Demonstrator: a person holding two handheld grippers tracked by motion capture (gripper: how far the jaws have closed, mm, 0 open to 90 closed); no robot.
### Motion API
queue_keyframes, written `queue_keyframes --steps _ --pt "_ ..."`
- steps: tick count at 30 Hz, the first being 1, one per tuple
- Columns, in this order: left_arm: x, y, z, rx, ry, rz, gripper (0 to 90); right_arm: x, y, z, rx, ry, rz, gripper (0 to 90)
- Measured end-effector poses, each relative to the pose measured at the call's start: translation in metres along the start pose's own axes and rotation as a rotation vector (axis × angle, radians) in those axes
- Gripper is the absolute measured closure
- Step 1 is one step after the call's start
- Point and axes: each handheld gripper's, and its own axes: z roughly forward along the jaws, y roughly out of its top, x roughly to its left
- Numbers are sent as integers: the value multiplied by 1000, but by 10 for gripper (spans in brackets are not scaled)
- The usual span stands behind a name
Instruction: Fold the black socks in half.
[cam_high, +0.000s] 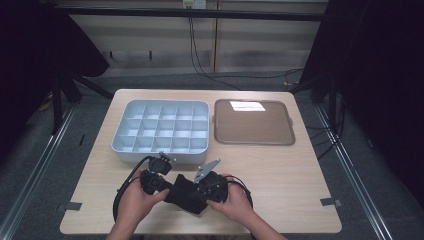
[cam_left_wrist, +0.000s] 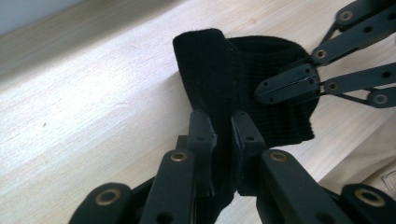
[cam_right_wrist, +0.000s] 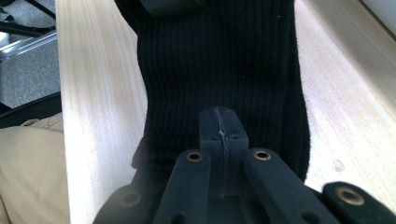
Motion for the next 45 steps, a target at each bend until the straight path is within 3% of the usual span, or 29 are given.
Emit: queue_keyframes --steps 18,30,36,41,45 --pt "-7 5 1 -2 -38 10 809 -1 4 6 -21 -7 7 900" --pt "-8 5 6 3 -23 17 811 0 3 6 -38 -15 8 900" --pt "-5 4 9 15 7 10 812 -3 0 -6 -28 -33 1 881" --pt "-3 3 14 23 16 -1 813 -6 -8 -29 -56 -45 18 885" --pt "-3 4 13 27 23 -2 814 -9 -19 -43 -34 -62 9 896"
